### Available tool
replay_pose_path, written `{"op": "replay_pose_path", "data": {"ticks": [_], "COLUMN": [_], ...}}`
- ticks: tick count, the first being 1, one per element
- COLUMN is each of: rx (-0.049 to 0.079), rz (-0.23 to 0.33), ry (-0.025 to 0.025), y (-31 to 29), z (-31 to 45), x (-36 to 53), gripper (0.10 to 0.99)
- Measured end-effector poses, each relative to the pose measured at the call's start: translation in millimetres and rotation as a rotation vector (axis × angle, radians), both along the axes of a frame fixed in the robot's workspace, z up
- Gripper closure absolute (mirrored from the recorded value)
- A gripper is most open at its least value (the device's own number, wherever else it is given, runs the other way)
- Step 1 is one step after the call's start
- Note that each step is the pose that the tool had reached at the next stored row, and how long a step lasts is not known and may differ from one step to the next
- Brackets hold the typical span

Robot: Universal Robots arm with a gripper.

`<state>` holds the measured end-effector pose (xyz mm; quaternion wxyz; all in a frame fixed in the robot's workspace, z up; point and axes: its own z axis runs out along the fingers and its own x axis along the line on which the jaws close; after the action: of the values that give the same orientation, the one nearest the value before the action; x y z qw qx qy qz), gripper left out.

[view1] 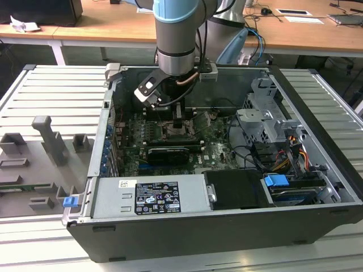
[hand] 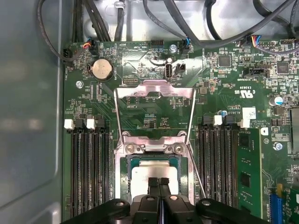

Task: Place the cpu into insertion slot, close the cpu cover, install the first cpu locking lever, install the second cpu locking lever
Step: 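Place the cpu into insertion slot, then close the cpu cover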

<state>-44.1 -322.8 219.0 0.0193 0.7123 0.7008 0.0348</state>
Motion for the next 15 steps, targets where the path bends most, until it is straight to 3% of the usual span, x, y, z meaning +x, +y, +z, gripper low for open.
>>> {"op": "replay_pose_path", "data": {"ticks": [9, 10, 12, 15], "rx": [0.000, 0.000, 0.000, 0.000], "rz": [0.000, 0.000, 0.000, 0.000], "ry": [0.0004, 0.0015, 0.0104, 0.0131], "y": [0.0, -0.1, 0.0, 0.0], "z": [2.3, 2.4, 2.4, 4.5], "x": [0.5, 1.3, 11.3, 13.4], "gripper": [0.980, 0.980, 0.980, 0.980]}}
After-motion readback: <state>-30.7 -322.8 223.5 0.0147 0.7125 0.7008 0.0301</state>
